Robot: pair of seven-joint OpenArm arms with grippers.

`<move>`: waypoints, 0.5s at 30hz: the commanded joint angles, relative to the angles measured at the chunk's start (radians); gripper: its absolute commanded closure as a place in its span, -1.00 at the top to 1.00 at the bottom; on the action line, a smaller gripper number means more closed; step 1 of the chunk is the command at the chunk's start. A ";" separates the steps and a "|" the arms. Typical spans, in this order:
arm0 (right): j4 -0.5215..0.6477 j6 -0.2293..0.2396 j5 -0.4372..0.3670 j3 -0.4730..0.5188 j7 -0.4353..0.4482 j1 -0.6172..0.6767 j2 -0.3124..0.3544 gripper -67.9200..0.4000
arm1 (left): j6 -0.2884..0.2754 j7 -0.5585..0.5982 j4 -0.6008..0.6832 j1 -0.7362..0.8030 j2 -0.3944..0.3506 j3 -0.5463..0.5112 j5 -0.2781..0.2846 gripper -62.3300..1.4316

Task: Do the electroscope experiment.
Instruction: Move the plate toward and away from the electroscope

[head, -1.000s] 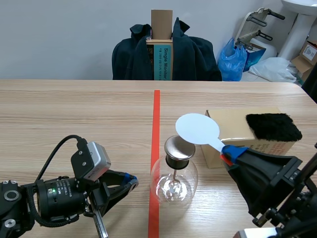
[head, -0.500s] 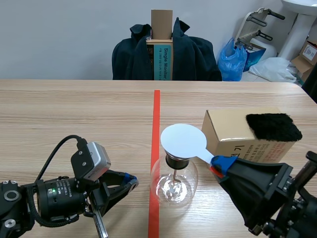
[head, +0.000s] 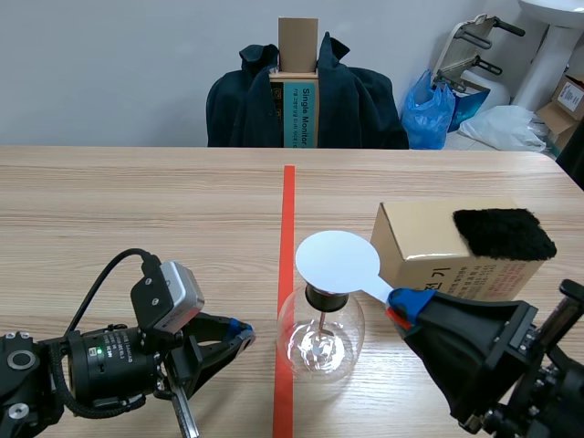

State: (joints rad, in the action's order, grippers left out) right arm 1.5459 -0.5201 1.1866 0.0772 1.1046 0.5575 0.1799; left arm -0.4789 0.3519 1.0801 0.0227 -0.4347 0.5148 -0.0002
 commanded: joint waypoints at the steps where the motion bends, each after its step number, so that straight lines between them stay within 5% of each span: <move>1: 0.024 -0.010 -0.011 0.006 -0.018 -0.009 0.008 -0.96 | -0.002 0.018 0.013 0.004 0.008 -0.010 0.010 -0.88; 15: 0.024 -0.010 -0.011 0.006 -0.308 -0.009 0.008 -0.96 | -0.002 0.018 0.013 0.004 0.008 -0.010 0.010 -0.88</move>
State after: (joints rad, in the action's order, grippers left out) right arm 1.5459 -0.5198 1.1862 0.0772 0.8032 0.5575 0.1799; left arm -0.4789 0.3519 1.0801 0.0227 -0.4347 0.5148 -0.0002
